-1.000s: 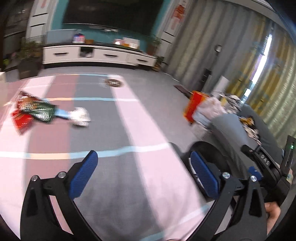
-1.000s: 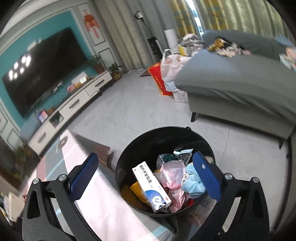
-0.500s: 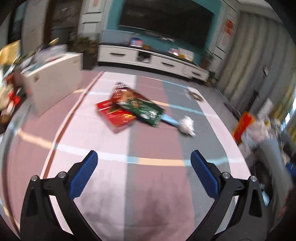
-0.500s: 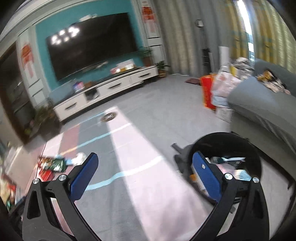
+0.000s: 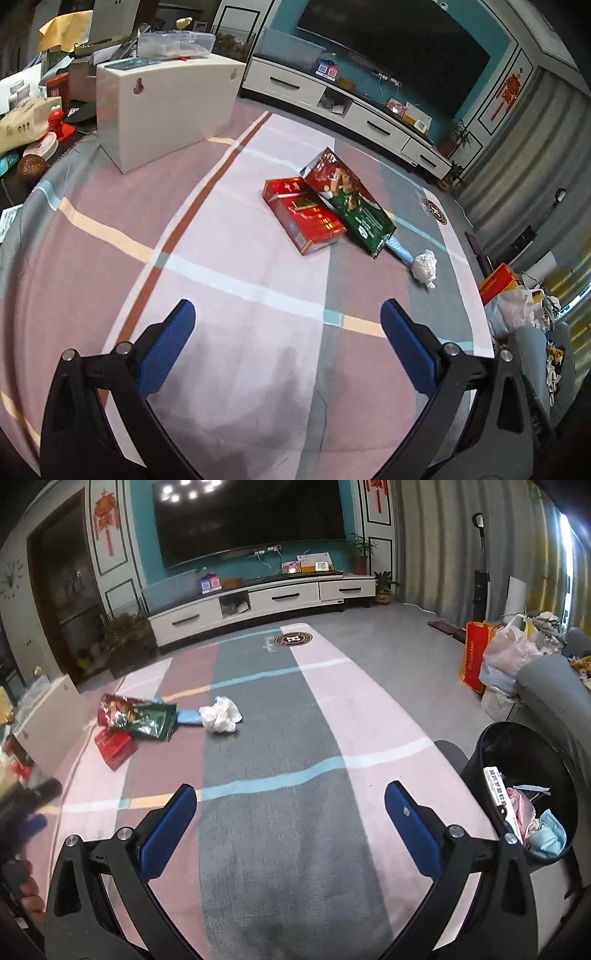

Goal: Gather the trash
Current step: 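Move both tools back to the trash on the rug, then grasp the green snack bag with the right gripper while left grasps the red cigarette box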

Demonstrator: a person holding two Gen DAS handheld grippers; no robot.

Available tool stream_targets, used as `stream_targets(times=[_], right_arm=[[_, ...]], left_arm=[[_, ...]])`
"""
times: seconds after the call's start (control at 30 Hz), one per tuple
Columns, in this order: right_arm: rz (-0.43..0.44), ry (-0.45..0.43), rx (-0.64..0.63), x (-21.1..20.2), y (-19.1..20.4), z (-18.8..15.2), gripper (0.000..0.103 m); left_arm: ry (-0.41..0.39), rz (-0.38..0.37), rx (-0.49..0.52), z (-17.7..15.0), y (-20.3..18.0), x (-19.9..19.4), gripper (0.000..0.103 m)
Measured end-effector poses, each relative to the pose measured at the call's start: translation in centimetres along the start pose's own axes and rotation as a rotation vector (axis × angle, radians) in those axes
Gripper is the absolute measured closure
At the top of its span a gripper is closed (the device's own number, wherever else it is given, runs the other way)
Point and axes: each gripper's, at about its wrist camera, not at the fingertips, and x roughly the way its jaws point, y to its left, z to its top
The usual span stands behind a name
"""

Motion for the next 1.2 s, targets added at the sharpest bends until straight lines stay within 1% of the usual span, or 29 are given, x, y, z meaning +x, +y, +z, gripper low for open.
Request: stream_targets(times=[0.07, 0.1, 0.17, 0.23, 0.3, 0.33, 0.4, 0.5, 0.67, 0.77, 0.8, 0.87, 0.9, 0.93, 0.97, 1.03, 1.1, 1.13, 1.2], right_arm=[[-0.033, -0.015, -0.031, 0.0, 0.9, -0.5, 0.003], [-0.034, -0.014, -0.059, 0.1, 1.6, -0.7, 0.003], [-0.006, -0.005, -0.078, 0.2, 2.3, -1.0, 0.003], [0.011, 0.0, -0.083, 0.2, 2.6, -1.2, 0.003], [-0.002, 0.0, -0.098, 0.2, 3.0, -1.4, 0.003], [-0.009, 0.0, -0.108, 0.1, 3.1, -1.4, 0.003], [-0.015, 0.003, -0.127, 0.1, 3.5, -1.1, 0.003], [0.025, -0.001, -0.15, -0.1, 4.5, 0.2, 0.003], [0.113, 0.028, -0.289, 0.9, 9.2, 4.4, 0.003], [0.162, 0.055, -0.368, 3.1, 13.4, 7.2, 0.003], [0.184, 0.075, -0.408, 4.4, 15.3, 8.0, 0.003], [0.216, 0.138, -0.469, 7.0, 18.0, 8.9, 0.003], [0.248, 0.205, -0.506, 9.2, 19.8, 9.2, 0.003], [0.269, 0.247, -0.534, 10.5, 20.9, 9.2, 0.003], [0.272, 0.277, -0.577, 12.0, 22.1, 9.2, 0.003], [0.236, 0.273, -0.654, 13.8, 23.7, 9.0, 0.003], [0.221, 0.254, -0.711, 15.1, 24.7, 9.0, 0.003], [0.21, 0.248, -0.732, 15.8, 25.0, 9.1, 0.003], [0.196, 0.243, -0.73, 17.2, 25.1, 9.4, 0.003]], left_arm=[[-0.008, 0.006, 0.001, 0.2, 0.2, -0.1, 0.003], [-0.012, 0.011, -0.003, 0.3, 0.4, -0.2, 0.003], [-0.017, 0.016, -0.02, 0.6, 0.9, -0.5, 0.003], [-0.005, -0.004, -0.041, 0.8, 1.4, -0.6, 0.003], [0.013, -0.06, -0.069, 1.2, 2.0, -0.7, 0.003], [0.008, -0.071, -0.079, 1.4, 2.3, -0.8, 0.003], [0.001, -0.063, -0.081, 1.6, 2.5, -0.8, 0.003], [0.003, -0.053, -0.077, 2.0, 3.0, -0.6, 0.003], [0.01, -0.065, -0.12, 2.8, 4.4, -0.4, 0.003], [0.018, -0.058, -0.142, 3.0, 5.0, -0.1, 0.003], [0.021, -0.05, -0.146, 3.0, 5.2, 0.0, 0.003], [0.03, -0.039, -0.155, 3.1, 5.5, 0.4, 0.003], [0.037, -0.036, -0.161, 3.1, 5.6, 0.6, 0.003], [0.047, -0.034, -0.163, 3.1, 5.7, 0.8, 0.003], [0.054, -0.033, -0.162, 3.1, 5.7, 1.0, 0.003], [0.058, -0.026, -0.15, 3.1, 5.5, 1.2, 0.003], [0.06, -0.022, -0.133, 3.1, 5.3, 1.4, 0.003], [0.063, -0.021, -0.127, 3.1, 5.2, 1.6, 0.003], [0.074, -0.022, -0.122, 3.0, 5.0, 1.9, 0.003]])
